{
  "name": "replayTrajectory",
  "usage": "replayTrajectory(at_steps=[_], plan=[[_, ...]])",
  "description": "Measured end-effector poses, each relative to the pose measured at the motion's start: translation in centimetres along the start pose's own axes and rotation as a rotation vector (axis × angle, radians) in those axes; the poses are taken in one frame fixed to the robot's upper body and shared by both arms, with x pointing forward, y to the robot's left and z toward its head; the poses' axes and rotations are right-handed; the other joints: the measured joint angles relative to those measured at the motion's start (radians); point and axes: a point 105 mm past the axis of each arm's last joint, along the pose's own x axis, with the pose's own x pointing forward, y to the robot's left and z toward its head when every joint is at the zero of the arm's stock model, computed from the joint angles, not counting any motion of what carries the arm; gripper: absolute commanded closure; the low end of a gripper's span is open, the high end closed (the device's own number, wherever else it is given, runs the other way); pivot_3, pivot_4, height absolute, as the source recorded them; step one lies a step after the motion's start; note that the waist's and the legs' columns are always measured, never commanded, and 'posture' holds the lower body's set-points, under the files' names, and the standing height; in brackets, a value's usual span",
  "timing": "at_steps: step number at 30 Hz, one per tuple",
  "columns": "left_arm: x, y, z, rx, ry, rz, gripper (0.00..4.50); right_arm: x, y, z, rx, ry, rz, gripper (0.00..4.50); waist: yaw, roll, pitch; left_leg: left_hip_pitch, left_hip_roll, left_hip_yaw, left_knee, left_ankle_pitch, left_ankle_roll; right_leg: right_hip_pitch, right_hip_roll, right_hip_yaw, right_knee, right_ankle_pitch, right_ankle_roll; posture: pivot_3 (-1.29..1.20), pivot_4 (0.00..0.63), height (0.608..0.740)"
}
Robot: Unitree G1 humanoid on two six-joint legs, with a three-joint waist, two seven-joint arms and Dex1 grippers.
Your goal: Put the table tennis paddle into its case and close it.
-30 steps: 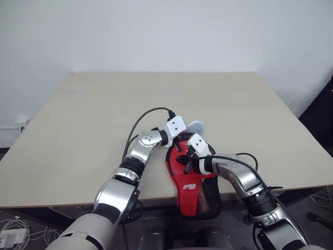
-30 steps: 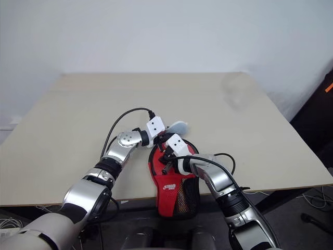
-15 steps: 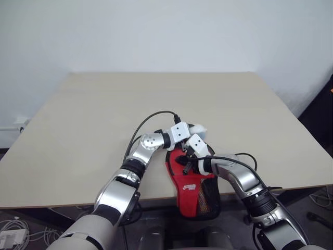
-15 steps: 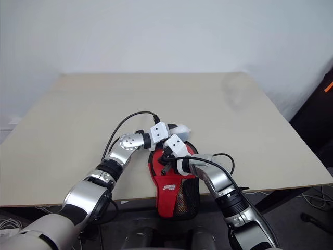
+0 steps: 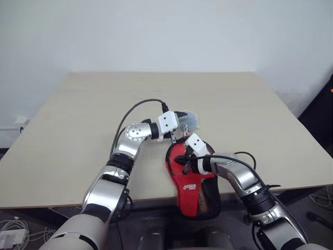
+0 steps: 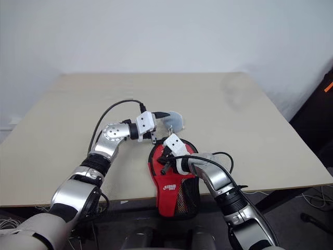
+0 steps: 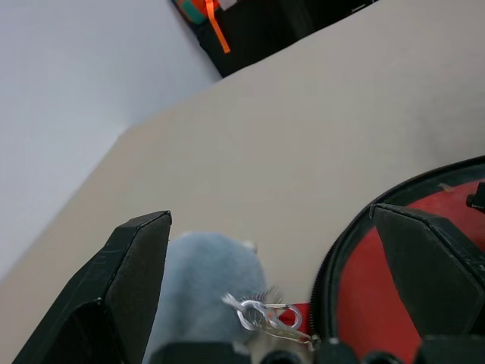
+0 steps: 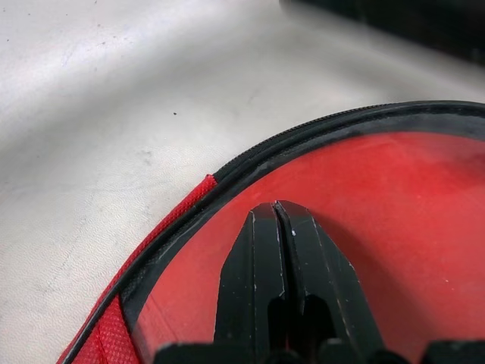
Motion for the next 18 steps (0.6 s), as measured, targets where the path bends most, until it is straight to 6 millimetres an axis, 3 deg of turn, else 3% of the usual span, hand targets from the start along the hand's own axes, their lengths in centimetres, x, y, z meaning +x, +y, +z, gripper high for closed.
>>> replayTrajectory(at_steps=[8,15,18], plan=[[-4.2,2.6,0.2,-0.077,0.05,0.111,0.01,0.1,0.1,0.0,-0.008,0.001,0.005,4.5,0.0,0.0,0.0,0.0,0.0,0.001,0.0,0.0,0.0,0.0,0.002,0.001,0.0,-0.002,0.004,0.0,0.0,0.706],[-4.9,0.4,-2.0,-0.241,0.092,0.172,0.01,-0.4,-0.2,0.3,0.011,0.007,0.028,4.5,0.0,0.001,0.0,0.0,0.0,0.001,0.0,0.0,-0.001,0.0,0.001,0.002,0.0,-0.002,0.004,0.0,0.0,0.706],[-4.6,-0.3,-1.9,-0.279,0.088,0.197,0.0,-1.5,-1.4,2.3,-0.009,-0.023,0.02,4.32,0.0,0.001,0.0,0.0,0.0,0.002,0.0,0.0,-0.001,-0.001,0.001,0.002,0.0,-0.002,0.004,0.0,0.0,0.706]])
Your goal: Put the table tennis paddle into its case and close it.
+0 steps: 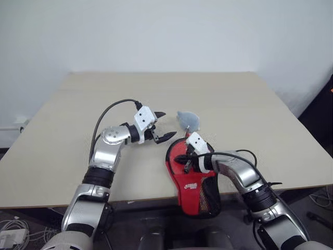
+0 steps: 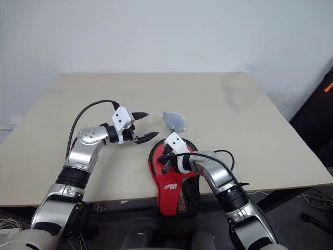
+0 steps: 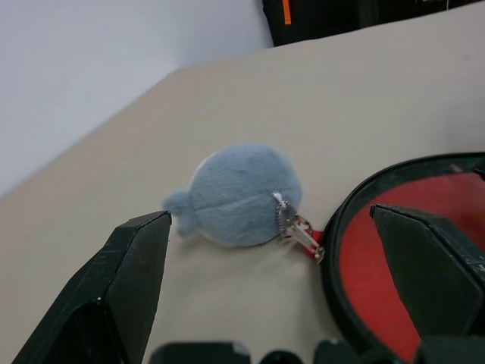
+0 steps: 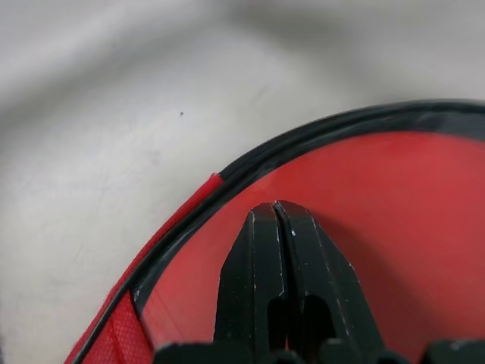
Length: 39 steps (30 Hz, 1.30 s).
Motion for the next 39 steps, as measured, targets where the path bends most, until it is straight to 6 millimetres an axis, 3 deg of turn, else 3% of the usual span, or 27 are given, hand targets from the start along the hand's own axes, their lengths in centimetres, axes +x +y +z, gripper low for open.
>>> replayTrajectory(at_steps=[2,8,11,14,20,25,34,39], plan=[[0.1,-0.7,-0.5,-0.024,0.005,0.006,0.0,-1.1,-1.2,1.9,-0.03,-0.031,-0.024,3.92,0.0,0.0,0.0,0.0,0.0,0.0,0.0,0.0,0.0,-0.001,0.0,0.0,0.0,0.001,-0.002,0.0,0.0,0.706],[0.5,-2.9,-1.0,-0.092,0.004,-0.013,0.0,-3.5,-3.6,6.2,-0.097,-0.09,-0.077,1.96,0.0,0.0,0.0,0.0,0.0,0.001,-0.001,0.0,0.0,-0.001,0.0,0.0,0.0,0.002,-0.004,0.0,0.0,0.706],[1.0,-4.2,-1.0,-0.136,-0.002,-0.039,0.0,-4.0,-4.8,7.1,-0.115,-0.093,-0.108,0.94,0.0,0.0,0.0,0.0,0.0,0.001,-0.001,0.0,0.0,-0.001,-0.001,0.0,0.0,0.002,-0.004,0.0,0.0,0.706],[1.5,-5.2,-1.3,-0.185,-0.001,-0.061,0.59,-4.0,-6.3,7.2,-0.116,-0.084,-0.147,0.0,0.0,0.0,0.0,0.0,0.0,0.002,-0.001,0.0,0.0,-0.001,0.0,0.001,0.0,0.002,-0.004,0.0,0.0,0.706],[2.6,-6.9,-1.7,-0.246,0.014,-0.109,2.57,-3.7,-8.5,8.4,-0.151,-0.09,-0.206,0.0,-0.001,0.001,0.0,0.0,0.0,0.004,-0.001,0.0,0.0,0.0,0.0,0.001,0.001,0.003,-0.004,0.0,0.0,0.706],[3.8,-8.6,-2.7,-0.306,0.043,-0.152,4.4,-2.0,-9.7,9.6,-0.169,-0.095,-0.233,0.0,-0.002,0.001,0.0,0.0,0.001,0.007,-0.002,0.0,-0.001,-0.001,0.001,0.003,0.002,0.003,-0.004,0.0,0.0,0.706],[4.7,-9.8,-3.2,-0.27,0.085,-0.175,4.48,0.9,-10.6,8.4,-0.103,-0.078,-0.273,0.0,-0.007,0.001,0.0,0.0,0.002,0.019,-0.006,0.001,-0.001,-0.008,0.002,0.011,0.004,0.003,-0.004,0.0,0.0,0.706],[4.6,-9.7,-3.3,-0.255,0.106,-0.188,4.48,1.4,-11.1,7.3,-0.064,-0.064,-0.317,0.0,-0.013,0.002,-0.001,0.0,0.002,0.022,-0.007,0.001,-0.001,-0.011,0.002,0.014,0.005,0.003,-0.004,0.0,0.0,0.706]])
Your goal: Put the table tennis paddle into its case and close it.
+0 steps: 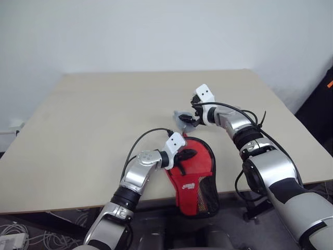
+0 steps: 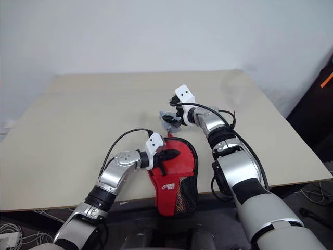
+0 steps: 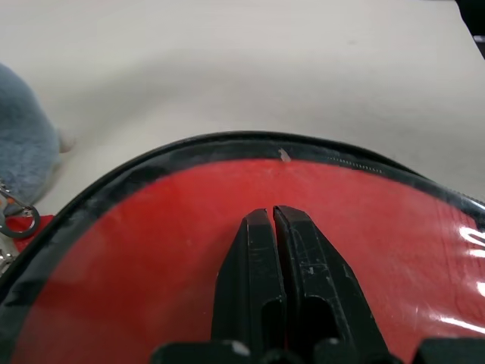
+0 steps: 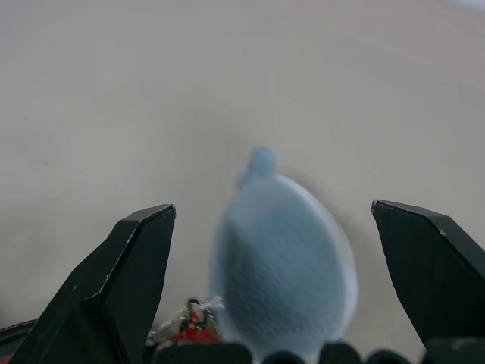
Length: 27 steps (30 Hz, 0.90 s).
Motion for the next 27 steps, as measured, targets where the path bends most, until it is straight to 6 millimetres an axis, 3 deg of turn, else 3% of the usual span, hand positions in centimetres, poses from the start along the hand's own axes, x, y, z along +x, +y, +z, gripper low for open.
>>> replayTrajectory(at_steps=[18,21,27], plan=[[-0.8,0.4,-0.3,0.031,0.044,0.0,4.48,1.6,1.1,-1.8,0.087,0.026,-0.076,0.0,-0.017,0.003,-0.002,0.0,0.0,0.002,-0.003,0.001,-0.002,-0.002,0.001,0.001,0.0,0.0,0.0,0.0,0.0,0.706],[-1.1,0.7,-0.4,0.038,0.052,0.009,4.5,1.6,1.2,-1.9,0.089,0.031,-0.077,0.51,-0.017,0.003,-0.002,0.0,0.0,0.002,-0.003,0.001,-0.002,-0.002,0.001,0.001,0.0,0.0,0.0,0.0,0.0,0.706],[-1.2,0.8,-0.4,0.039,0.053,0.017,4.5,1.8,1.4,-2.0,0.087,0.037,-0.076,2.59,-0.017,0.003,-0.002,0.0,0.0,0.002,-0.003,0.001,-0.002,-0.002,0.001,0.001,0.0,0.0,0.0,0.0,0.0,0.706]])
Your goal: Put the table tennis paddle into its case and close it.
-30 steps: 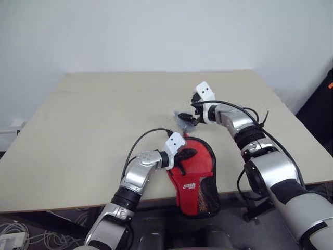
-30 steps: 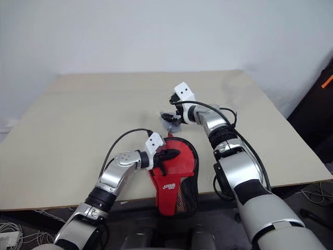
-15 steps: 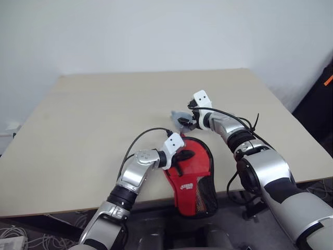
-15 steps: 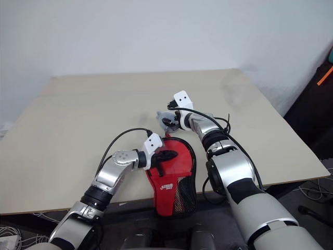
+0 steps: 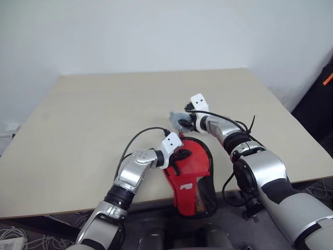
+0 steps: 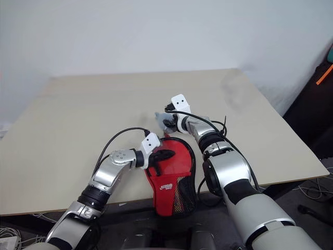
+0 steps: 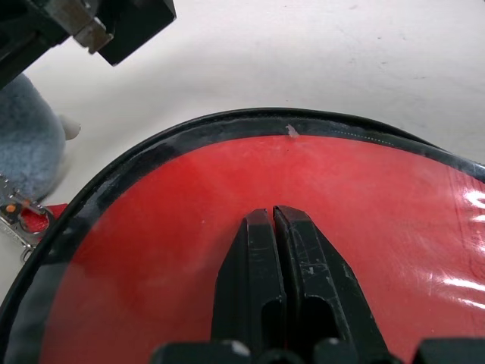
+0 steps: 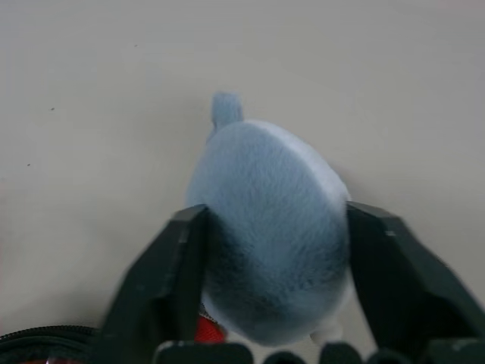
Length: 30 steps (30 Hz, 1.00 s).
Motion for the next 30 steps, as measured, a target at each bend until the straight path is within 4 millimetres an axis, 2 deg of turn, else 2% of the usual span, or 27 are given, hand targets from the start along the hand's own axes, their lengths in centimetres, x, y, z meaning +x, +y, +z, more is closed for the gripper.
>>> replayTrajectory(at_steps=[6,14,27,30], plan=[[0.0,0.0,0.0,0.001,0.0,0.003,4.5,0.2,0.4,0.0,-0.007,0.004,0.008,4.49,0.0,0.0,0.0,0.0,0.0,0.0,0.0,0.0,0.0,0.0,0.0,0.0,0.0,0.0,0.0,0.0,0.0,0.706],[-0.1,0.1,0.0,0.003,0.002,0.004,4.5,0.2,0.3,0.0,-0.047,0.008,0.0,4.49,0.0,0.0,0.0,0.0,0.0,0.0,0.0,0.0,0.0,0.0,0.0,0.0,0.0,0.0,0.0,0.0,0.0,0.706],[-0.4,0.1,-0.2,-0.002,0.017,-0.024,4.5,-1.2,-2.7,-0.4,-0.134,0.032,-0.083,4.49,0.002,0.0,0.0,0.0,-0.001,0.0,0.0,0.0,0.0,0.0,0.0,0.0,0.0,0.0,0.0,0.0,0.0,0.706],[-0.4,0.2,-0.2,-0.007,0.027,-0.036,4.5,-1.3,-2.8,-0.6,-0.145,0.027,-0.084,4.49,0.001,0.001,0.0,0.0,0.0,0.0,0.0,0.0,0.0,0.0,0.0,0.0,0.0,0.0,0.0,0.0,0.0,0.706]])
